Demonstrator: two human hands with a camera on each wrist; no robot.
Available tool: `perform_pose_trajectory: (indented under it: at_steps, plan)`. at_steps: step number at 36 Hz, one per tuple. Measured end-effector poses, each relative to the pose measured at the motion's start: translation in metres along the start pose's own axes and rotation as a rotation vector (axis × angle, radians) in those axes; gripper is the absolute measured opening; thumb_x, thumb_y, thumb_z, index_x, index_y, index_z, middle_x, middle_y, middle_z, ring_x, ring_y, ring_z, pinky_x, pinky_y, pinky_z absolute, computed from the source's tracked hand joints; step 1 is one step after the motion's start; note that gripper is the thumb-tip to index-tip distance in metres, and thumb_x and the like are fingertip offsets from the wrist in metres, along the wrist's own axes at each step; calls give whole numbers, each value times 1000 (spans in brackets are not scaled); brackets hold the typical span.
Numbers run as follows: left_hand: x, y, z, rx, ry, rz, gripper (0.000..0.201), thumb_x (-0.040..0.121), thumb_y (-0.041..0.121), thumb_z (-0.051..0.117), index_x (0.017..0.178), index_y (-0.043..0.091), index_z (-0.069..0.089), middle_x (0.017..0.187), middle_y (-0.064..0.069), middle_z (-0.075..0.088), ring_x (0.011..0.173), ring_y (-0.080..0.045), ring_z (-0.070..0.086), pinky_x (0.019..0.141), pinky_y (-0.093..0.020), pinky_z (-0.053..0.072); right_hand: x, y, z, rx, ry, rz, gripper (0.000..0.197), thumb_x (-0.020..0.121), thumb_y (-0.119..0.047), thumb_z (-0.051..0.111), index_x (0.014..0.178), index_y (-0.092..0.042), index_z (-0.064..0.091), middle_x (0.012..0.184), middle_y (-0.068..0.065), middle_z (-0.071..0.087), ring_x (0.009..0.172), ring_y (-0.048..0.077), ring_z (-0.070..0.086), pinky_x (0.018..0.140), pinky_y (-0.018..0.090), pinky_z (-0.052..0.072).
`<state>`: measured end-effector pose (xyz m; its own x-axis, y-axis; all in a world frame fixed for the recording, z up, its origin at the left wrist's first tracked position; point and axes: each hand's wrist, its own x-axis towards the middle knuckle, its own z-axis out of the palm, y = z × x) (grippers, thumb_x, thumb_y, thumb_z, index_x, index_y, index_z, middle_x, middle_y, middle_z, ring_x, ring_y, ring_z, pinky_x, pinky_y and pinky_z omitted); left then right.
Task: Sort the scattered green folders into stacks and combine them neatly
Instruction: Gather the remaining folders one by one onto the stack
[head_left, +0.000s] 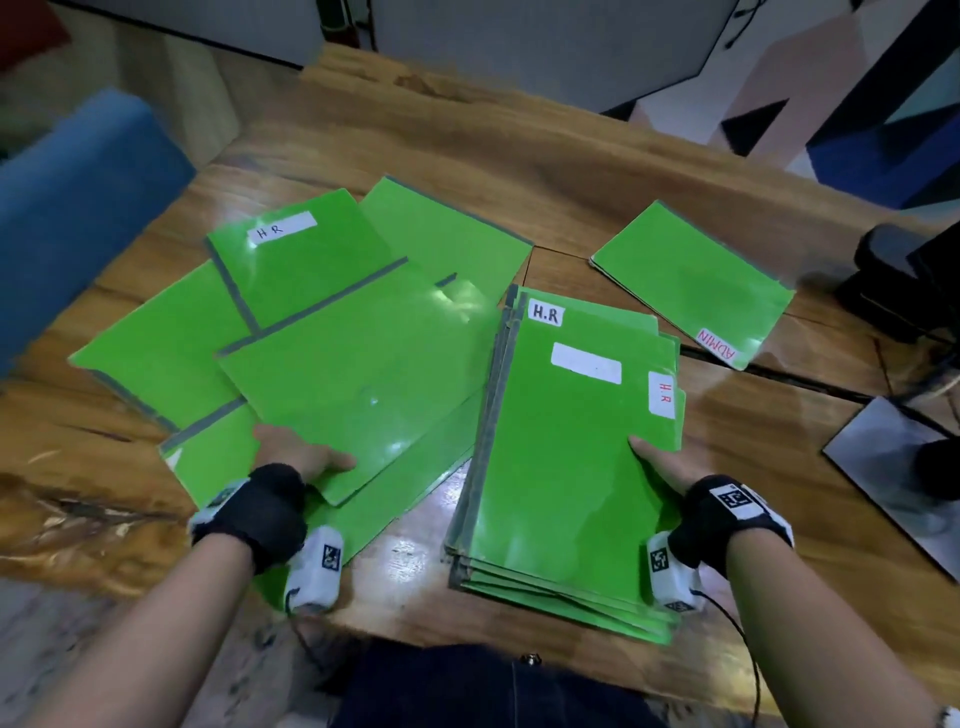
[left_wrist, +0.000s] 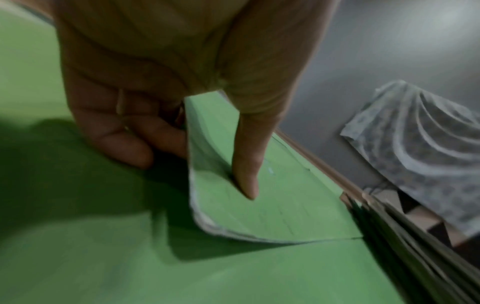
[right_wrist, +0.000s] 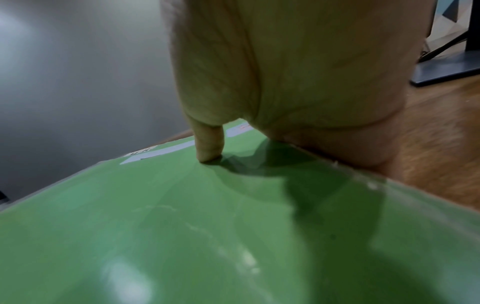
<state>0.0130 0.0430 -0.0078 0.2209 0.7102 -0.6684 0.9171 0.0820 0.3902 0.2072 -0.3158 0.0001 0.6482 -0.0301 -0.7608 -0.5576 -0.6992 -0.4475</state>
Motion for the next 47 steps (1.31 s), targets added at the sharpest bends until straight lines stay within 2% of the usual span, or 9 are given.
perform_pose_trajectory:
  at_steps: [6, 9, 15, 18, 21, 30, 36, 42, 47]
  plan:
    - [-20, -23, -17, 400, 268, 165, 148, 46, 31, 94, 150, 19, -10, 153, -23, 18, 139, -41, 24, 107, -59, 30, 1, -2, 3, -22, 16, -1, 59, 90, -46, 55, 132, -5, 48, 131, 17, 56, 110, 32, 57, 97, 38, 43]
    - [-7, 3, -23, 464, 225, 333, 137, 49, 43, 89, 152, 19, 1, 158, -16, 9, 144, -36, 15, 112, -57, 22, 5, 1, 4, -15, 28, 10, 63, 88, -49, 57, 132, -6, 49, 131, 18, 56, 114, 34, 57, 102, 44, 43]
    - [39, 47, -46, 511, 220, 469, 115, 64, 51, 79, 150, 10, 14, 155, -14, 24, 143, -30, 25, 114, -54, 24, 0, 6, 8, -34, 56, 14, 66, 90, -48, 53, 138, -3, 41, 139, 18, 48, 123, 35, 50, 100, 38, 37]
    - [46, 44, -51, 625, 190, 428, 112, 59, 53, 82, 145, 13, 24, 147, -14, 37, 136, -30, 37, 112, -54, 25, -1, 9, 9, -23, 54, 5, 64, 92, -46, 52, 138, -3, 40, 139, 19, 48, 123, 35, 50, 102, 42, 37]
    - [48, 34, -50, 689, 185, 390, 108, 51, 55, 84, 138, 15, 34, 133, -16, 43, 127, -32, 39, 104, -50, 37, 0, 9, 9, -3, 46, -11, 65, 90, -48, 54, 138, -5, 43, 136, 19, 51, 115, 33, 54, 104, 44, 39]
    - [43, 21, -46, 651, 130, 382, 112, 48, 47, 89, 136, 7, 33, 130, -16, 42, 122, -32, 42, 99, -49, 44, 2, 10, 9, -40, 44, 4, 68, 90, -51, 52, 138, -5, 40, 139, 20, 48, 122, 36, 50, 104, 46, 38]
    - [25, 41, -67, 472, 81, 331, 72, 64, 28, 86, 117, 1, 45, 106, -13, 59, 90, -30, 58, 76, -38, 51, 6, 11, 9, -14, 60, -10, 66, 89, -49, 54, 135, -3, 44, 135, 21, 51, 118, 37, 53, 103, 46, 40]
    - [-10, 88, -98, 451, 66, 542, 41, 73, 17, 79, 99, 4, 50, 96, -13, 54, 86, -25, 48, 72, -33, 38, 5, 12, 9, -21, 72, -7, 66, 89, -49, 54, 135, -2, 44, 136, 20, 50, 120, 37, 52, 104, 44, 39]
    - [-36, 128, -120, 419, 176, 762, 43, 73, 13, 79, 106, 7, 53, 97, -11, 51, 88, -23, 46, 71, -30, 34, 5, 12, 11, 2, 92, -46, 60, 91, -43, 56, 133, -2, 46, 134, 21, 52, 118, 37, 53, 103, 44, 40]
